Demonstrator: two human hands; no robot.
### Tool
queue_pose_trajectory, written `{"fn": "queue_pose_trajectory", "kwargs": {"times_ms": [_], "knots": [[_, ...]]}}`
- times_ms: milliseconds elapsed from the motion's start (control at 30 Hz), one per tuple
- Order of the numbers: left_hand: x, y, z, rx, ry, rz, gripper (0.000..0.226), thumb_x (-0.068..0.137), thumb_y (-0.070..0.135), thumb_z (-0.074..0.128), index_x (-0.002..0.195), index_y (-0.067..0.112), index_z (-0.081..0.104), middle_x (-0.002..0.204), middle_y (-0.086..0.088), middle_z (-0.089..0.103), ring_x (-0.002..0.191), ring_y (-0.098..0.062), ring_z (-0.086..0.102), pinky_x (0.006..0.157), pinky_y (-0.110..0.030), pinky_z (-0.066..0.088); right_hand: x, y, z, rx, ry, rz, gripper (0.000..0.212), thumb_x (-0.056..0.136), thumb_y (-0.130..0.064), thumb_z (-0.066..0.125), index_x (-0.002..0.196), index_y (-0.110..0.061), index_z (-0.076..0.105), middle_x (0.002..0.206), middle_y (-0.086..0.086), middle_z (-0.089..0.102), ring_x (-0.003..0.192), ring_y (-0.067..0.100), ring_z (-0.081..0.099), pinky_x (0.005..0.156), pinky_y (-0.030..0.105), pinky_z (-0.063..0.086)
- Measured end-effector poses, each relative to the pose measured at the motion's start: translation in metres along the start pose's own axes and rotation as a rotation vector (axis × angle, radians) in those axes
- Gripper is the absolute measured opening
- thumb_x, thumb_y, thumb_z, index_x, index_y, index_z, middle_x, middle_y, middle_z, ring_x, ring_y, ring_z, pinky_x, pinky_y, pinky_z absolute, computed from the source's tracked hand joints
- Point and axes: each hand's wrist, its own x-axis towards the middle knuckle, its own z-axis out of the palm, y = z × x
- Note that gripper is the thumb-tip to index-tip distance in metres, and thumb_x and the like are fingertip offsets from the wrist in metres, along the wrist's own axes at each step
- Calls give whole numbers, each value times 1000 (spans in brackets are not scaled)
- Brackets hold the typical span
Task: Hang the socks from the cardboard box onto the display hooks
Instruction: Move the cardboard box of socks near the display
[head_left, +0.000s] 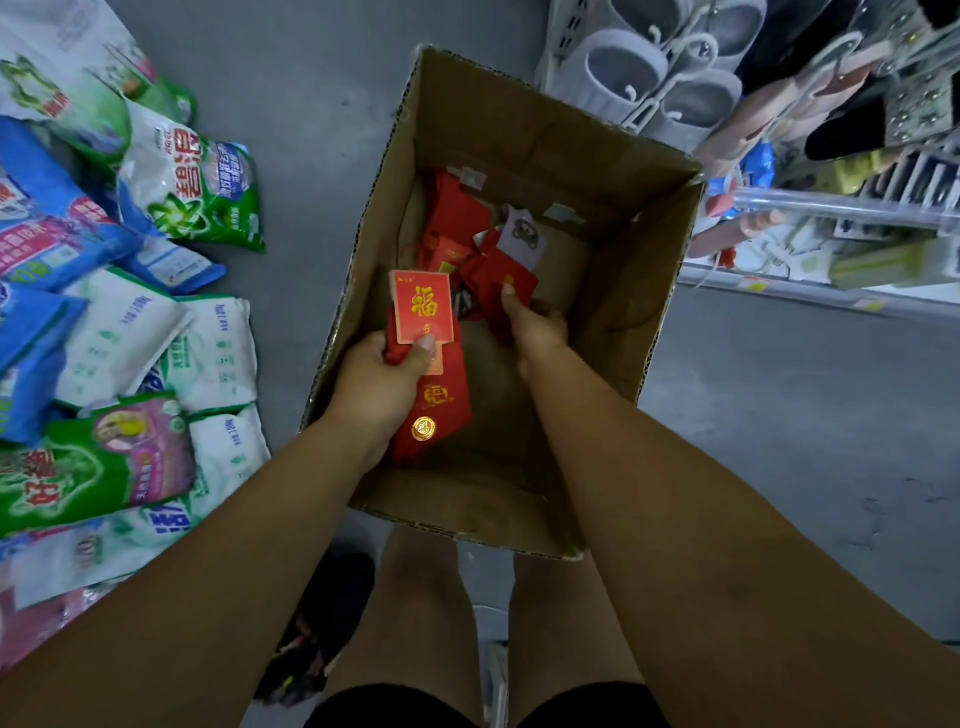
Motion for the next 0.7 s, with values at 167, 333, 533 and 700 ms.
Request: {"fn": "queue_pose_trajectory", "kwargs": {"times_ms": [167, 333, 533, 700], "knots": [[9, -7, 6, -55, 11, -12, 23, 101, 32, 61, 121, 22, 62, 100, 2, 71, 84, -12, 69, 57, -23, 52, 13, -2, 9, 63, -125, 110, 57, 90, -36, 72, 137, -9, 54, 138, 11, 60, 126, 29, 58, 100, 41, 51], [5, -7, 6, -148, 46, -31, 21, 101, 34, 61, 119, 23, 62, 101, 1, 72, 85, -14, 70, 62, -27, 54, 9, -6, 14, 80, -202, 140, 51, 93, -40, 67, 136, -13, 56, 133, 9, 64, 108, 25, 64, 87, 38, 49], [-24, 4, 11, -193, 90, -72, 23, 102, 36, 60, 121, 23, 62, 99, 0, 72, 81, -15, 70, 60, -27, 53, -52, -8, -7, 298, -223, 149, 43, 98, -23, 62, 139, -15, 53, 128, 11, 68, 112, 26, 68, 94, 49, 56], [-70, 11, 15, -180, 78, -97, 26, 99, 38, 63, 121, 23, 64, 100, -3, 74, 84, -19, 72, 68, -32, 58, -149, -22, -71, 411, -361, 84, 41, 99, -21, 59, 140, -17, 51, 130, 13, 67, 117, 30, 66, 96, 51, 55]]}}
